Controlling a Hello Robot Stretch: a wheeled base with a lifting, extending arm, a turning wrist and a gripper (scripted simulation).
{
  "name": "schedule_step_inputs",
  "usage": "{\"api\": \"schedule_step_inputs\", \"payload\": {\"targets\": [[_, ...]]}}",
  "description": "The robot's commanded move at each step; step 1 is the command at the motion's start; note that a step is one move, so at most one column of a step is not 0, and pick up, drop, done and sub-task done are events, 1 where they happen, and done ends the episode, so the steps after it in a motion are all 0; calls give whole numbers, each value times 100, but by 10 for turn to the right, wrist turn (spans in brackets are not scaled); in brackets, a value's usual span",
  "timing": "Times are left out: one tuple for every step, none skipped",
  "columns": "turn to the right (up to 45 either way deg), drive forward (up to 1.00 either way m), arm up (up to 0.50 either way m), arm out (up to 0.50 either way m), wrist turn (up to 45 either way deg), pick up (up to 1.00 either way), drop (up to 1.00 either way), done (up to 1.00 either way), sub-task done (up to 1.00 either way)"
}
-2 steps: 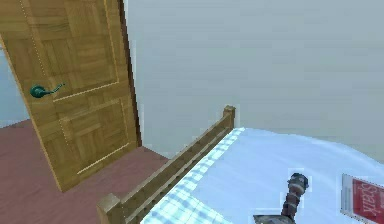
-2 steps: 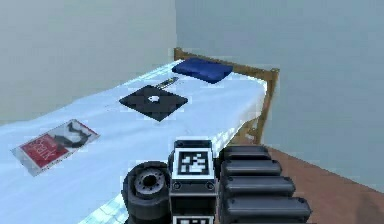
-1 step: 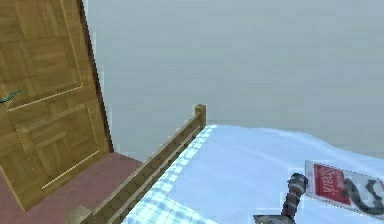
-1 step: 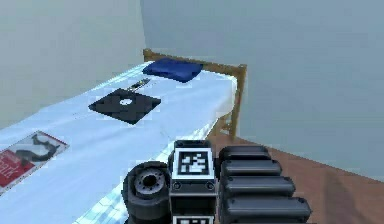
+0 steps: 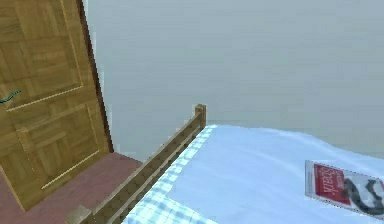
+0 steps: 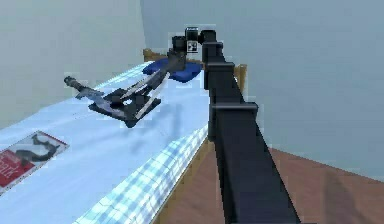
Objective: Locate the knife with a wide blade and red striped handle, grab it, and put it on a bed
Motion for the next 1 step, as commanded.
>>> {"api": "schedule_step_inputs", "payload": {"targets": [[0,0,0,0,390,0,0,0,0]]}}
